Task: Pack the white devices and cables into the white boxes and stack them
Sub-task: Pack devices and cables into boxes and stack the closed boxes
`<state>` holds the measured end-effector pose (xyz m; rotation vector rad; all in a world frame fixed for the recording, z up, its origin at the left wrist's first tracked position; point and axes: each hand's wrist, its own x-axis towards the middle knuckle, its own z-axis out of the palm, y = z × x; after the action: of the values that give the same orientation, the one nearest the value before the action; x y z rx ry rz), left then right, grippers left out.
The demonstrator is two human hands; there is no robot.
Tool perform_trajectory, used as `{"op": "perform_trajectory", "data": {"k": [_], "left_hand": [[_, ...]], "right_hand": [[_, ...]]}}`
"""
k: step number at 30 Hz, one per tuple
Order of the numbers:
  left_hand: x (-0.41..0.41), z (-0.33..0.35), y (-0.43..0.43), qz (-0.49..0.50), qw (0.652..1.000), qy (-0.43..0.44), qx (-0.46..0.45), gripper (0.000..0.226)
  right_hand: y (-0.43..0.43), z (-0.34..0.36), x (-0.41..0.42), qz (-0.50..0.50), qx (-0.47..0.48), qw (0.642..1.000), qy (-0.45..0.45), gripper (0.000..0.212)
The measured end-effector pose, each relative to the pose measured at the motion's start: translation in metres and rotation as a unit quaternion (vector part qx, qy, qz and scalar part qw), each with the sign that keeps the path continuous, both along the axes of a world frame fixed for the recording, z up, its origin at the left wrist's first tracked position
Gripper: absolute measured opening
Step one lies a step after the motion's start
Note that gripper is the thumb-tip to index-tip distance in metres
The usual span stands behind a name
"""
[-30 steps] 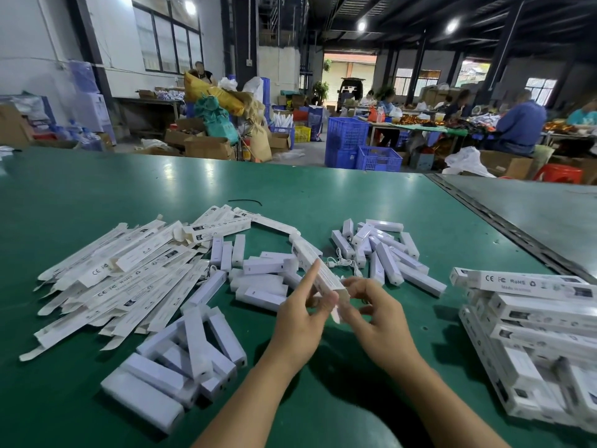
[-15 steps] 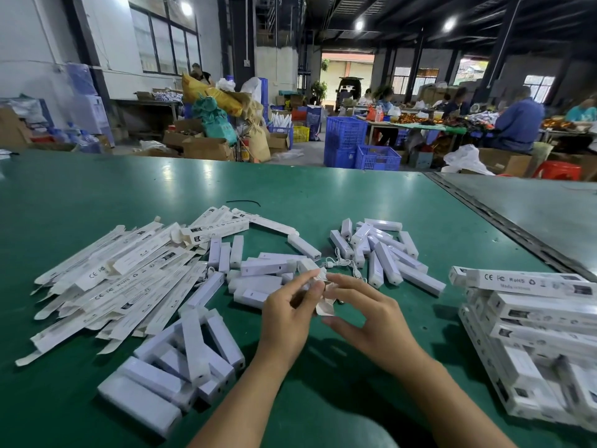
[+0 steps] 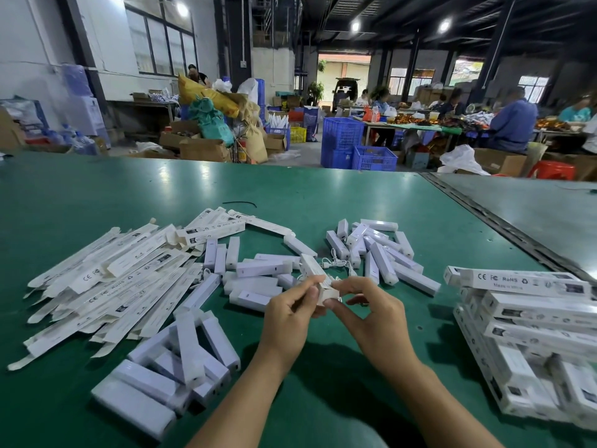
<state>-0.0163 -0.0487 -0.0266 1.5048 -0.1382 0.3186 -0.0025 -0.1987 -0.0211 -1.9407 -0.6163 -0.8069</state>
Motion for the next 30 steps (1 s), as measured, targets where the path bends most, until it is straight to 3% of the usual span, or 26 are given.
{"op": "perform_trajectory", "data": {"k": [7,9,13,21,30], "left_hand": [[-0.002,0.001,0.002,-0.049,0.999,-0.009,-0.016,0.021],[-0.003,0.000,0.002,-0.068,0.998,-0.019,-0.001,0.032],[0.000,-0.002,0.003,-0.059,0.998,-0.030,0.022,0.032],[0.006,-0.006,0.005,-0.029,0.998,-0.037,0.037,0.025],[0.005,-0.009,0.006,-0.022,0.996,-0.051,0.072,0.053]], "right_hand": [[0.003,0.001,0.000,0.001,0.009,1.000,-0.018,0.017],[0.003,0.002,-0.001,0.001,0.021,1.000,-0.014,0.016],[0.002,0.004,-0.002,0.002,0.025,1.000,0.011,0.023],[0.001,0.006,-0.003,0.004,-0.020,0.999,-0.030,0.024],[-0.002,0.009,-0.002,0.001,-0.037,0.998,-0.053,0.014]]}}
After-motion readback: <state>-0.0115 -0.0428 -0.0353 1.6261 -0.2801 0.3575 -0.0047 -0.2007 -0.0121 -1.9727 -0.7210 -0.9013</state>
